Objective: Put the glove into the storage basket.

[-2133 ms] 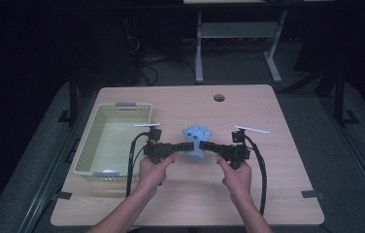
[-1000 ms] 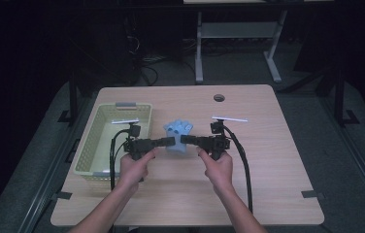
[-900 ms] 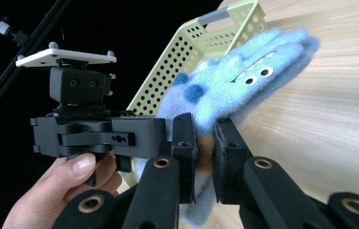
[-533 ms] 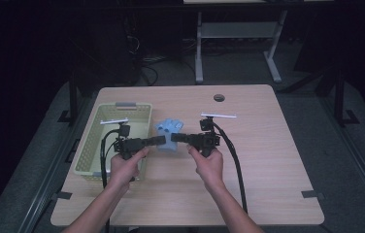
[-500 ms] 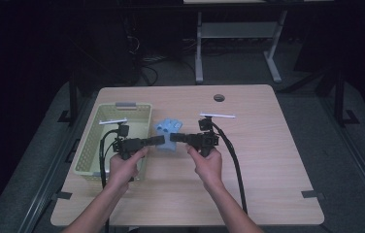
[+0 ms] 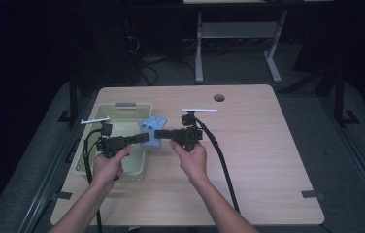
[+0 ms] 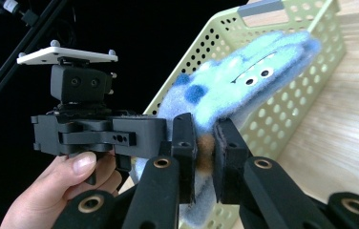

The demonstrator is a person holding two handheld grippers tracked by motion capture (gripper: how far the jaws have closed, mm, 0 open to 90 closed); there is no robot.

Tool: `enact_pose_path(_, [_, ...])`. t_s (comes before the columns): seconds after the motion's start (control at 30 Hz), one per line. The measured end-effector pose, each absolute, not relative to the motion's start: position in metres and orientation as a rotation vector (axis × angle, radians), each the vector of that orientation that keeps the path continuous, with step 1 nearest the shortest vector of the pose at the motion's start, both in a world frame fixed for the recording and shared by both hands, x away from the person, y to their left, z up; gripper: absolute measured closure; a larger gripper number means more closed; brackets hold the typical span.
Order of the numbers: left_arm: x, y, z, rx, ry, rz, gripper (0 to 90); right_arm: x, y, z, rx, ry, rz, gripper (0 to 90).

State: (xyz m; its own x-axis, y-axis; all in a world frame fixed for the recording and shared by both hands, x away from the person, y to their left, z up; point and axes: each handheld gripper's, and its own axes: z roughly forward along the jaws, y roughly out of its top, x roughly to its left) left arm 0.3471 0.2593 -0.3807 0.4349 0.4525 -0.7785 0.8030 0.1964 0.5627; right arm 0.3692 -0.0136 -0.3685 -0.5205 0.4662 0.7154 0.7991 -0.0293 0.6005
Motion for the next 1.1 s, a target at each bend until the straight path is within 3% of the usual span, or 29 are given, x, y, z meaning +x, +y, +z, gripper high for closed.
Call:
enact_pose_path(0.57, [0.343, 0.3, -0.379, 1.407, 1.216, -0.32, 70.6, 0.378, 0.028, -0.363, -1.261, -1.982, -1.547, 80.9])
enact_pose_path(1.1, [0.348, 0.336, -0.389, 1.407, 1.269, -0.329, 71.1, 0.388, 0.066, -0.38, -1.238, -1.97, -1.509, 81.0])
